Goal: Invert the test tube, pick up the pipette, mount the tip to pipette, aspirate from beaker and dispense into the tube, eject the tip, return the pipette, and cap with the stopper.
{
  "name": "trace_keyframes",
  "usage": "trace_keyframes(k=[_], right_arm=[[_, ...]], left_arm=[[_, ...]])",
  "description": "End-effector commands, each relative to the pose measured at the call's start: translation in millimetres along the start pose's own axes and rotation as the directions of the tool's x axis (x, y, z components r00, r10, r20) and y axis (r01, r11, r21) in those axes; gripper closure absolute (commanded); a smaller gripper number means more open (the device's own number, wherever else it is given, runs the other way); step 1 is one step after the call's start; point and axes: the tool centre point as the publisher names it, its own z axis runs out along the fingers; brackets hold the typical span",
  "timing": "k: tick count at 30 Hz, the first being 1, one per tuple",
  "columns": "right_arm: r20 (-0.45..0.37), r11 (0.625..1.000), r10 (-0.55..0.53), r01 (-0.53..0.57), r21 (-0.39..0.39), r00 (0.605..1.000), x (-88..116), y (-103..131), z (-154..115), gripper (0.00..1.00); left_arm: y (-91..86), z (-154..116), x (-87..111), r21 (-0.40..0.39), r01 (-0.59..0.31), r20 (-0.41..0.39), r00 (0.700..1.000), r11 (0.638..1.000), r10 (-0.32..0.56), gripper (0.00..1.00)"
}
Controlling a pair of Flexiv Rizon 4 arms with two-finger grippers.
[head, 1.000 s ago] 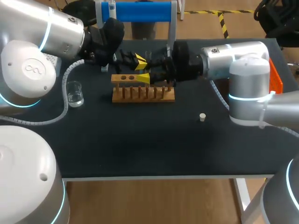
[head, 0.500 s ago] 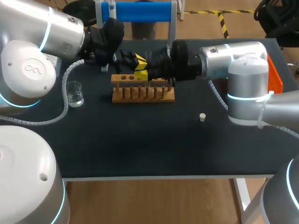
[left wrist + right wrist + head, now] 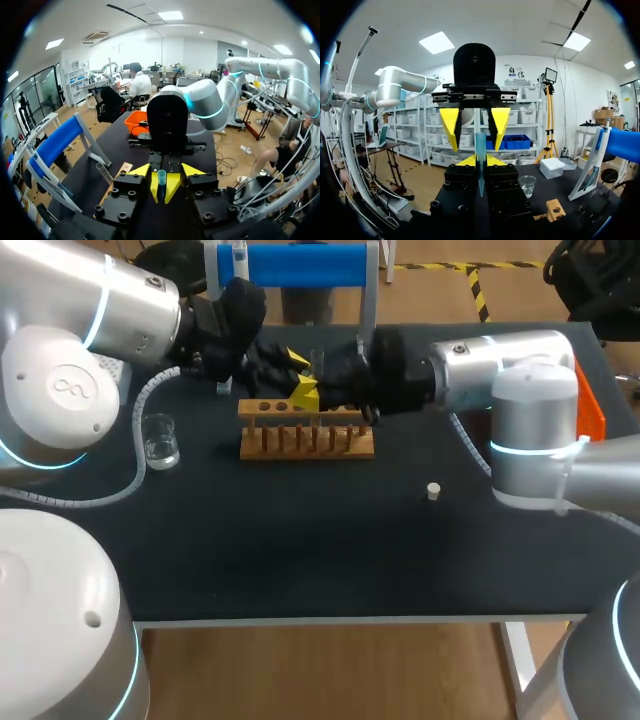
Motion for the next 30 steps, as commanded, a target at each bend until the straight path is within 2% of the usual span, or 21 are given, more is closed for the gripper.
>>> trace_keyframes(k=[1,14,22,30], right_arm=[[-0.002,1.0,-0.002,0.002,0.004,1.0,7.9,-2.7,-25.9,1.0],[0.021,1.0,-0.011,0.011,0.021,1.0,25.6,-12.7,-110.5,1.0],[0.063,1.0,-0.009,0.007,0.025,0.998,32.3,-22.9,-164.3,1.0],[0.091,1.0,0.001,-0.003,0.027,0.996,37.7,-32.0,-204.1,1.0]], left_arm=[[-0.4,-0.8,0.8,-0.003,0.001,0.001,1.0,1.0,-0.001,0.0],[-0.4,-0.8,0.8,-0.003,0.001,0.001,1.0,1.0,-0.001,0.0],[-0.4,-0.8,0.8,-0.003,0.001,0.001,1.0,1.0,-0.001,0.0],[-0.4,-0.8,0.8,-0.003,0.001,0.001,1.0,1.0,-0.001,0.0]])
